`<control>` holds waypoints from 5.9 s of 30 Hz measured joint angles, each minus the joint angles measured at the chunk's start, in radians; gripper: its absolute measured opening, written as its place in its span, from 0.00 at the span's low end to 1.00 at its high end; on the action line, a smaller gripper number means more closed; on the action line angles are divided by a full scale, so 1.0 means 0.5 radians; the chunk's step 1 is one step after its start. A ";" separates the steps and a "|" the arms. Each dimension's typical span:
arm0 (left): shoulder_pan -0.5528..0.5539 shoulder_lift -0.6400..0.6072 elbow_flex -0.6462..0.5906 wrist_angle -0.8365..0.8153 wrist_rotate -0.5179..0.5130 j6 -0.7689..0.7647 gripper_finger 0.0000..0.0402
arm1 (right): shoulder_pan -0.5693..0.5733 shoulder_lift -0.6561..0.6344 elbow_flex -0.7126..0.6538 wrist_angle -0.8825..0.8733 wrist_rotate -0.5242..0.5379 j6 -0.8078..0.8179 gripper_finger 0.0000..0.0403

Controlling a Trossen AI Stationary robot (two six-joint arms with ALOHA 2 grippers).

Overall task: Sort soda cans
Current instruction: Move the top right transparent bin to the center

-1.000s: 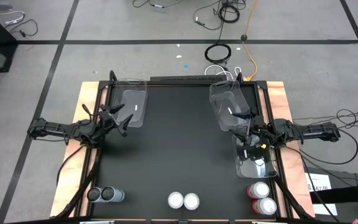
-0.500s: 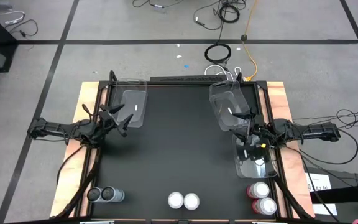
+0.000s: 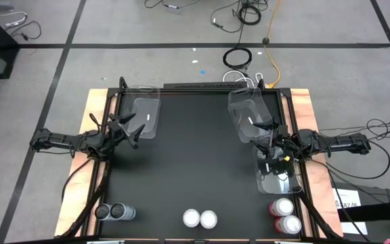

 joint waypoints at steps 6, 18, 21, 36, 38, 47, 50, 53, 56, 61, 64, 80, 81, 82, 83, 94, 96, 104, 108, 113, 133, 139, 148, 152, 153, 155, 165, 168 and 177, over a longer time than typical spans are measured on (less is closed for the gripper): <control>0.000 0.000 0.000 0.000 0.000 0.000 0.84 | 0.000 0.001 0.000 0.021 0.000 0.000 0.95; 0.000 0.000 0.000 -0.001 0.000 0.000 0.84 | -0.002 0.020 -0.001 0.248 0.220 0.066 0.95; 0.000 0.000 0.000 -0.001 0.000 0.000 0.84 | -0.002 0.068 0.023 0.202 0.283 0.120 0.95; 0.000 0.000 0.000 -0.001 0.000 0.000 0.84 | -0.003 0.892 0.658 -0.187 0.379 0.351 0.95; 0.000 0.000 0.001 0.000 0.000 0.001 0.84 | -0.003 1.038 0.752 -0.187 0.385 0.348 0.95; 0.000 0.000 0.000 -0.001 0.000 0.000 0.84 | -0.007 1.570 1.133 -0.296 0.585 0.346 0.95; 0.000 0.000 0.000 -0.001 0.000 0.000 0.84 | -0.028 1.693 1.209 -0.317 0.570 0.345 0.95; 0.000 0.000 0.000 0.000 0.000 0.000 0.84 | -0.079 1.795 1.276 -0.417 0.569 0.382 0.95; 0.000 0.000 0.000 -0.001 0.000 0.000 0.84 | -0.176 1.896 1.343 -0.604 0.495 0.568 0.95; 0.000 0.000 0.000 0.000 0.000 0.000 0.84 | -0.384 2.112 1.501 -0.988 0.291 0.882 0.94; 0.000 0.000 0.000 0.000 0.000 0.001 0.84 | -0.495 2.260 1.616 -1.183 0.217 1.015 0.94; 0.000 0.000 0.000 -0.001 0.000 0.001 0.84 | -0.863 2.966 2.014 -1.599 -0.161 1.099 0.94; 0.000 0.000 0.000 -0.001 0.000 0.000 0.84 | -0.876 3.005 2.014 -1.601 -0.192 1.100 0.94; 0.000 0.000 0.000 -0.001 0.000 0.000 0.84 | -0.889 3.043 2.014 -1.602 -0.213 1.100 0.94; 0.000 0.000 0.000 -0.001 0.000 0.000 0.84 | -0.897 3.077 2.014 -1.608 -0.221 1.100 0.93; 0.000 0.000 0.000 -0.001 0.000 0.000 0.84 | -0.994 3.203 2.013 -1.605 -0.221 1.145 0.62; 0.000 0.000 0.000 -0.001 0.000 0.001 0.84 | -1.013 3.199 2.013 -1.604 -0.221 1.146 0.51; 0.000 0.000 0.000 -0.001 0.000 0.000 0.84 | -1.076 3.199 2.010 -1.589 -0.324 1.116 0.04; 0.000 0.000 0.000 -0.001 0.000 0.000 0.84 | -1.088 3.199 2.041 -1.594 -0.323 1.109 0.02; 0.000 0.000 0.000 -0.001 0.000 0.000 0.84 | -1.087 3.199 2.190 -1.587 -0.324 1.002 0.01; 0.000 0.000 0.000 -0.001 0.000 0.000 0.84 | -0.708 3.201 2.564 -1.579 -0.360 1.092 0.00; 0.000 0.000 0.000 -0.001 0.000 0.000 0.84 | -0.529 3.246 2.565 -1.496 -0.306 1.271 0.00; 0.000 0.000 0.000 -0.009 0.000 0.000 0.84 | -0.329 3.721 3.033 -1.725 -0.307 1.600 0.00; 0.000 0.000 0.000 -0.008 0.000 0.000 0.84 | -0.283 3.989 3.425 -2.050 -0.258 1.829 0.00; 0.000 0.000 0.000 -0.008 0.000 0.000 0.84 | -0.273 4.051 3.526 -2.128 -0.252 1.893 0.00; 0.000 0.000 0.000 -0.008 0.000 0.000 0.84 | -0.252 4.166 3.723 -2.291 -0.245 2.011 0.00; 0.000 0.000 0.000 -0.014 0.000 0.000 0.84 | -0.078 4.583 4.356 -2.782 -0.146 2.564 0.00; 0.000 0.000 0.000 -0.014 0.000 0.000 0.84 | -0.049 4.651 4.364 -2.767 -0.150 2.709 0.00; 0.000 0.000 0.001 -0.014 0.000 0.000 0.84 | -0.036 4.759 4.363 -2.756 -0.152 2.761 0.01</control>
